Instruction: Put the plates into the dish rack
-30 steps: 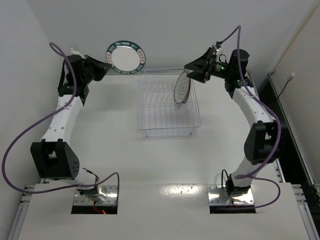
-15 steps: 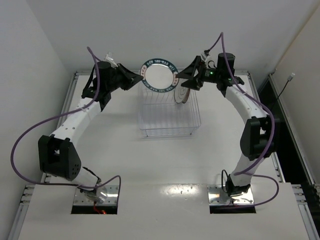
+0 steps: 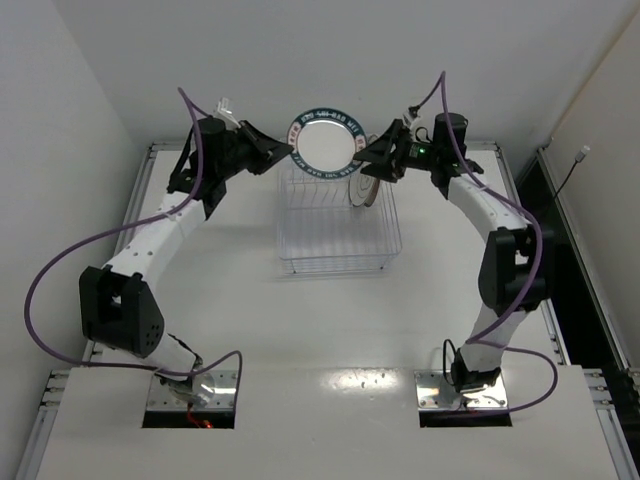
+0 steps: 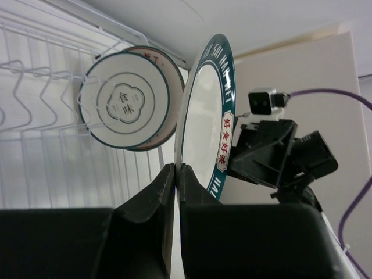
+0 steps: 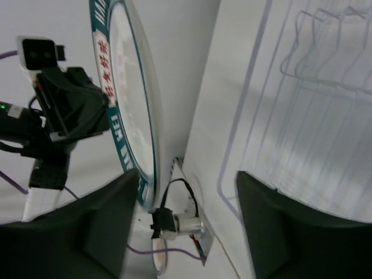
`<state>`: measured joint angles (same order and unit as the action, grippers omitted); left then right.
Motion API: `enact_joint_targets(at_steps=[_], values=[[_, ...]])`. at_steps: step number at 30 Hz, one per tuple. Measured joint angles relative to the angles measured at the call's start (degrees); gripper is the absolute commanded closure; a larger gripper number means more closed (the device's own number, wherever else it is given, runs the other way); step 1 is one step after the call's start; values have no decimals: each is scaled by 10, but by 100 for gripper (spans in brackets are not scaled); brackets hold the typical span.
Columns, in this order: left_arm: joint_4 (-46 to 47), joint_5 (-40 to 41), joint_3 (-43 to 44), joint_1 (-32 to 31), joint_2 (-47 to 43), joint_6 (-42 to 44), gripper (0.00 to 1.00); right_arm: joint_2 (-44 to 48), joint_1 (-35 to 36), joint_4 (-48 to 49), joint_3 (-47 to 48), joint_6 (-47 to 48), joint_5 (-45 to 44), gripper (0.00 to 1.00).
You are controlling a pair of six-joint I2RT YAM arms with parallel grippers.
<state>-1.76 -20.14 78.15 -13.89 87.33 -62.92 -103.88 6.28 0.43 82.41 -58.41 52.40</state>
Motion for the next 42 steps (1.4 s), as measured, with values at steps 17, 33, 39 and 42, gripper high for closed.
enact_joint_targets(at_steps=[17, 33, 39, 42], values=[[-200, 34, 95, 35, 53, 40, 29, -69, 9, -229, 196, 92, -160, 100], [-385, 142, 95, 115, 20, 79, 28, -206, 116, -560, 481, 368, -645, 100], [-390, 141, 95, 113, 20, 84, 28, -246, 160, -582, 487, 387, -684, 100], [-391, 139, 95, 113, 20, 85, 27, -257, 170, -583, 498, 390, -701, 100]])
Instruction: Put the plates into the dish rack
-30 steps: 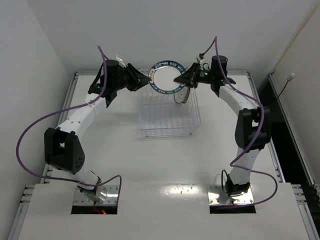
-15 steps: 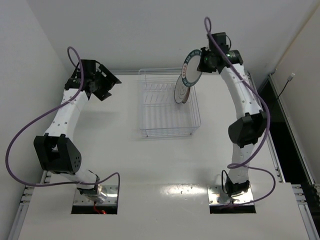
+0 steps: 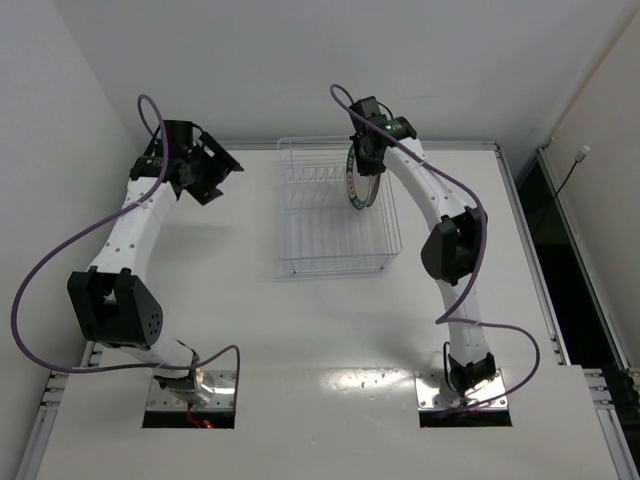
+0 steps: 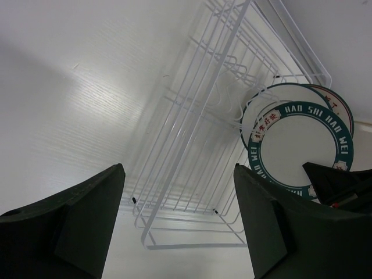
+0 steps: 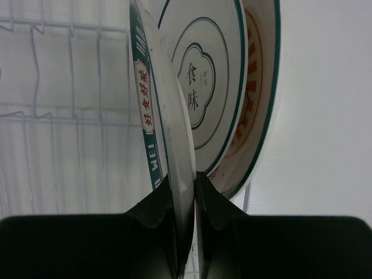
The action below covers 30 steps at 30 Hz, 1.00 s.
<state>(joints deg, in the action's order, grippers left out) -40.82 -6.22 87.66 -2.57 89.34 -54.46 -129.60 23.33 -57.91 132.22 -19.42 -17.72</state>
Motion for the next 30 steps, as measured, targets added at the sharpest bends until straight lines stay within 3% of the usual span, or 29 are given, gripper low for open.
enact_joint_targets(at_steps=[5, 8, 11, 13, 16, 23, 30], values=[[-2, -4, 0, 0, 0, 0, 27, -26, 11, 5, 17, -3, -20, 99], [-2, -9, 0, 0, 0, 0, 27, -44, 14, 12, 20, -13, -25, 83], [-2, -14, -3, 0, 0, 0, 27, -61, 14, 26, 23, -13, -25, 77], [-2, -18, -8, 0, -1, 0, 27, -67, 13, 26, 24, -11, -25, 63], [-2, -22, -15, 0, -2, 0, 27, -69, 11, 30, 24, -19, -13, 0], [11, -34, -17, 0, -6, 9, 27, -31, 7, 16, 24, -3, 24, 0], [17, -17, -28, -1, -54, 24, 27, 133, -33, -21, 3, 3, 130, 0]])
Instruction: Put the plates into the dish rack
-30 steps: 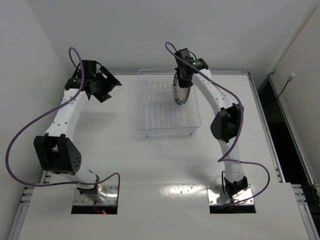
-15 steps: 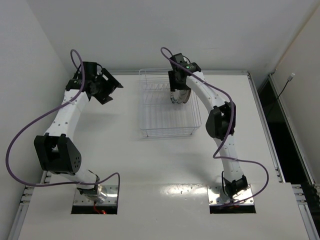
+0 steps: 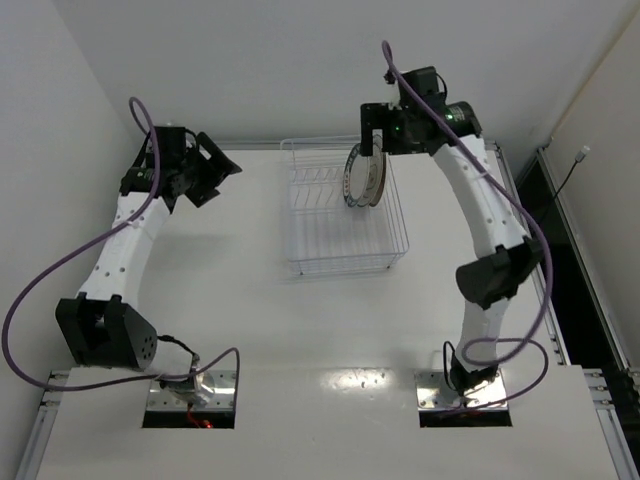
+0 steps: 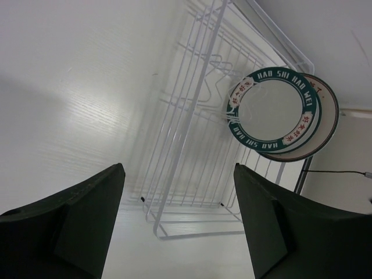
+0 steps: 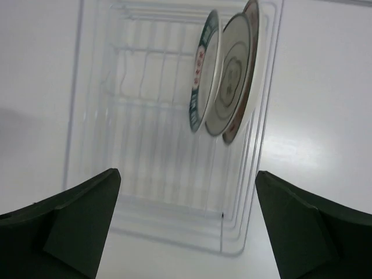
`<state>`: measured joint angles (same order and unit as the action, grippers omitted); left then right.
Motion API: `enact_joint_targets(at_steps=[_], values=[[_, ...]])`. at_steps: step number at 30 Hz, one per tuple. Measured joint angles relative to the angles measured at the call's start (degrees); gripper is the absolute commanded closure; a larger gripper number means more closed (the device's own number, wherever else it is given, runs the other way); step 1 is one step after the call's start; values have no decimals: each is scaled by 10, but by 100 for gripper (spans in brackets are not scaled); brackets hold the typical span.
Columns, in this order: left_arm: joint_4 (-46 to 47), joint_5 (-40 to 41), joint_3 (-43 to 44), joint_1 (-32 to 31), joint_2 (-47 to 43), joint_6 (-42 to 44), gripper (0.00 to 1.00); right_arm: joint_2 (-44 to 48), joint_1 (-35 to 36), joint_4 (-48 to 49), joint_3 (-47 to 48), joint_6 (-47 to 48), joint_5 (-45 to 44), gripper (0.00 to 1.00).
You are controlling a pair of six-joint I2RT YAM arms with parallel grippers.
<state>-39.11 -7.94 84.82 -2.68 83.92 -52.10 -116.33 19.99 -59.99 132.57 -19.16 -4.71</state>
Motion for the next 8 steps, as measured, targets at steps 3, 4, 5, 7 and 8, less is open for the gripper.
enact_joint_targets(at_steps=[3, 4, 5, 7, 8], values=[[1, 21, -23, -15, -34, 9, 26, 100, 1, 2, -75, -4, 33, 0], [2, 26, -31, -24, -42, 11, 25, 131, 4, 1, -104, -5, 39, 0], [3, 31, -41, -36, -51, 13, 25, 160, 5, -5, -132, -6, 43, 0], [6, 41, -64, -57, -68, 17, 22, 205, 10, -14, -173, -6, 47, 0], [6, 48, -76, -67, -76, 21, 22, 222, 10, -20, -190, -6, 44, 0]])
